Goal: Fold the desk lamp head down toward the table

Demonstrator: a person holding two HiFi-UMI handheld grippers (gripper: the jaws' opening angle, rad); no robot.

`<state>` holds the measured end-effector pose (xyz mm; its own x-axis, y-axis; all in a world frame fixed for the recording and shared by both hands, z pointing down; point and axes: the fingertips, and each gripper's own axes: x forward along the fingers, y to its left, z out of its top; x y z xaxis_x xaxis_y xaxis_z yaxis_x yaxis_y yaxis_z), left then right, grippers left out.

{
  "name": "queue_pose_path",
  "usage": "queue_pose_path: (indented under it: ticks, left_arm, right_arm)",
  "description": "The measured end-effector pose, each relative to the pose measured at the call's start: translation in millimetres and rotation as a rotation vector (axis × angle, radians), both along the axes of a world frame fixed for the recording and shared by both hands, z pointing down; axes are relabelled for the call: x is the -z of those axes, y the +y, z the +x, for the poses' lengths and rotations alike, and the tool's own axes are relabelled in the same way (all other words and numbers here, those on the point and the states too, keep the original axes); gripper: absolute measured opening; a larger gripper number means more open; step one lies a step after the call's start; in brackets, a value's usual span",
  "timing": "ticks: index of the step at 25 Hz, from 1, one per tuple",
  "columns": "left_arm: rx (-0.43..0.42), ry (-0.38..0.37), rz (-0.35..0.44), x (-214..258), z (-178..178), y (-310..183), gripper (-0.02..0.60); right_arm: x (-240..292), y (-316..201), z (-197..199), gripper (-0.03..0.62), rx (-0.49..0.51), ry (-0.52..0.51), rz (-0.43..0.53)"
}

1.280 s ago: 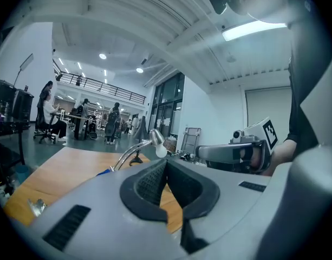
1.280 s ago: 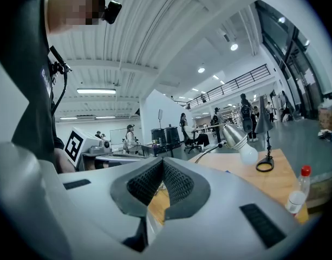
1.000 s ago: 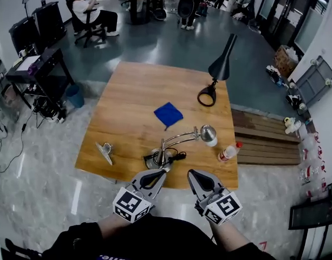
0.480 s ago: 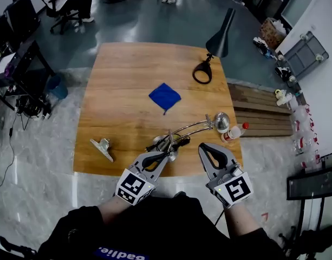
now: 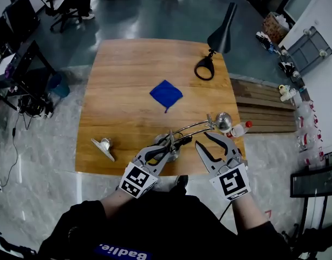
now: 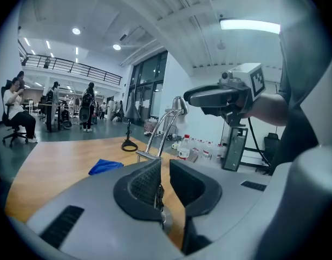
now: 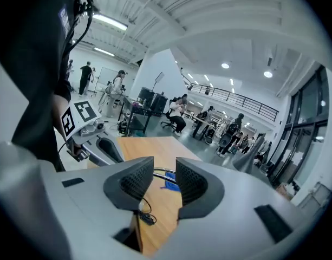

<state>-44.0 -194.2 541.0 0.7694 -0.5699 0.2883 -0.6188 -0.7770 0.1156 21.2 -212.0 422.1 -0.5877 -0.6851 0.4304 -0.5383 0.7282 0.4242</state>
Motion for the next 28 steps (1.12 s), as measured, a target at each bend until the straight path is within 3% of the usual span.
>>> queue_pose_path:
  ticks: [3, 8, 16, 19, 21, 24, 28]
  left_arm:
    - [0.016, -0.032, -0.029, -13.2, 0.4, -7.3, 0.084]
    - [0.014, -0.068, -0.043, -32.0, 8.1, -19.5, 0.138]
    - [-0.001, -0.122, -0.057, -52.0, 24.0, -44.3, 0.161]
    - [-0.006, -0.126, -0.048, -56.1, 27.3, -51.2, 0.161]
    - [-0.009, -0.137, -0.046, -57.1, 27.7, -52.3, 0.161]
    - [-0.011, -0.138, -0.047, -59.9, 27.9, -54.0, 0.151]
    - [-0.017, -0.126, -0.040, -61.1, 29.9, -54.7, 0.126]
  right_arm:
    - [-3.8, -8.5, 2.3, 0.143, 0.012, 0.156, 0.032]
    - [-17.9, -20.8, 7.4, 0.146, 0.039, 0.457, 0.097]
    - [-40.8, -38.0, 22.9, 0.146, 0.029, 0.874, 0.196]
    - [-47.8, -42.6, 22.8, 0.144, 0.019, 0.907, 0.221]
    - [-45.8, -43.5, 23.0, 0.104, 0.006, 0.896, 0.238]
    - [-45.7, -43.8, 25.3, 0.101, -0.007, 0.878, 0.240]
    - [-67.2, -45.7, 41.9, 0.087, -0.051, 0.833, 0.127]
